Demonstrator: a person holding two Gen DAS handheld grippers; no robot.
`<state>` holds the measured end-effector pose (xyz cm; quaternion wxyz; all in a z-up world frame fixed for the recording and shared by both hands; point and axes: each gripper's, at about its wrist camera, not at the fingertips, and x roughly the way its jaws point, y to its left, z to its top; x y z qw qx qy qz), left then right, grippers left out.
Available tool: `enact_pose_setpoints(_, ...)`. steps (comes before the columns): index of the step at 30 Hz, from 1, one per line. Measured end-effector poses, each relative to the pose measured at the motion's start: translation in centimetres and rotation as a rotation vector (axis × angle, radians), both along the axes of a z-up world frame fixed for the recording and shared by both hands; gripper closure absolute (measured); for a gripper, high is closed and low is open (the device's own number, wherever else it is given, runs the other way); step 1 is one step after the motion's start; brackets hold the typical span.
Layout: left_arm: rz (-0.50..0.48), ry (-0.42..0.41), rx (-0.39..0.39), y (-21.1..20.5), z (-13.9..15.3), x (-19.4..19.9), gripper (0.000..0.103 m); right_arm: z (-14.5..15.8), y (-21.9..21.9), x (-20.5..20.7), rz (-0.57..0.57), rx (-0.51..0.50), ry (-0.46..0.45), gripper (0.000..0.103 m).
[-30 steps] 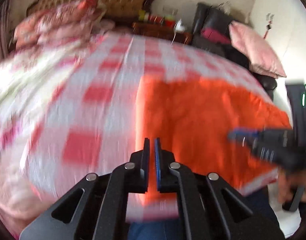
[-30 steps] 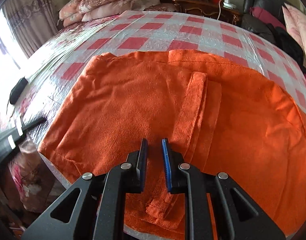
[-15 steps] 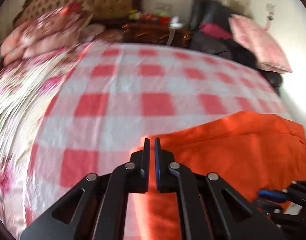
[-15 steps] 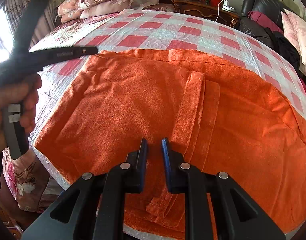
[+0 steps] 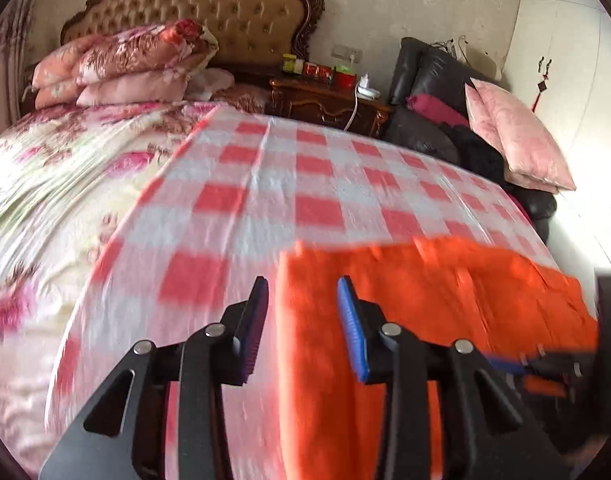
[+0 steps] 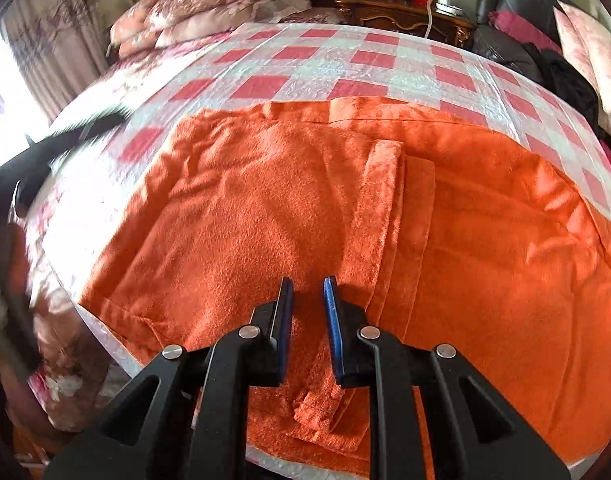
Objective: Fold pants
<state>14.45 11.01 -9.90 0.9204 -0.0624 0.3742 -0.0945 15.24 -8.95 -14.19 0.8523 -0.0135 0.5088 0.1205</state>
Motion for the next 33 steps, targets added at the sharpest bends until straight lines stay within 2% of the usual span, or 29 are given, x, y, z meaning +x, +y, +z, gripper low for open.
enact_pose_setpoints(2, 0.002, 0.044, 0.008, -0.3, -0.4, -2.5, 0.067, 0.5, -0.1, -0.5, -0.013, 0.000, -0.035, 0.081)
enact_pose_setpoints(3, 0.001, 0.059, 0.019, -0.4, -0.6, -3.4, 0.067, 0.9, -0.2, -0.8, -0.013, -0.006, -0.057, 0.072)
enact_pose_setpoints(5, -0.015, 0.078, 0.075, -1.2, -1.7, -4.8, 0.070, 1.3, -0.5, -1.6, -0.021, -0.036, -0.095, 0.063)
enact_pose_setpoints(9, -0.046, 0.151, 0.132, -2.1, -4.1, -5.7, 0.072, 0.9, -1.5, -2.5, -0.039, -0.102, -0.083, 0.061)
enact_pose_setpoints(11, -0.033, 0.147, 0.140, -2.0, -4.5, -6.1, 0.072, -0.2, -2.2, -2.8, -0.054, -0.130, -0.051, 0.059)
enact_pose_setpoints(13, -0.023, 0.126, 0.134, -1.7, -4.0, -6.4, 0.072, -0.3, -3.1, -3.1, -0.071, -0.096, -0.051, 0.057)
enact_pose_setpoints(17, 0.014, 0.104, 0.104, -0.7, -3.1, -6.9, 0.072, 0.1, -3.9, -3.2, -0.109, -0.120, -0.071, 0.057)
enact_pose_setpoints(23, -0.017, 0.083, 0.098, -1.7, -2.3, -7.1, 0.072, 0.3, -5.1, -2.2, -0.165, -0.103, -0.056, 0.056)
enact_pose_setpoints(25, -0.046, 0.079, 0.102, -2.8, -2.3, -6.9, 0.072, 0.8, -5.5, -1.1, -0.179, -0.037, -0.051, 0.055)
enact_pose_setpoints(27, -0.062, 0.077, 0.102, -3.8, -2.3, -6.7, 0.072, 1.3, -5.1, 0.0, -0.161, -0.009, -0.069, 0.050)
enact_pose_setpoints(33, -0.100, 0.100, 0.119, -6.0, -2.9, -6.5, 0.072, 1.7, -2.4, 4.5, -0.101, -0.034, -0.096, 0.050)
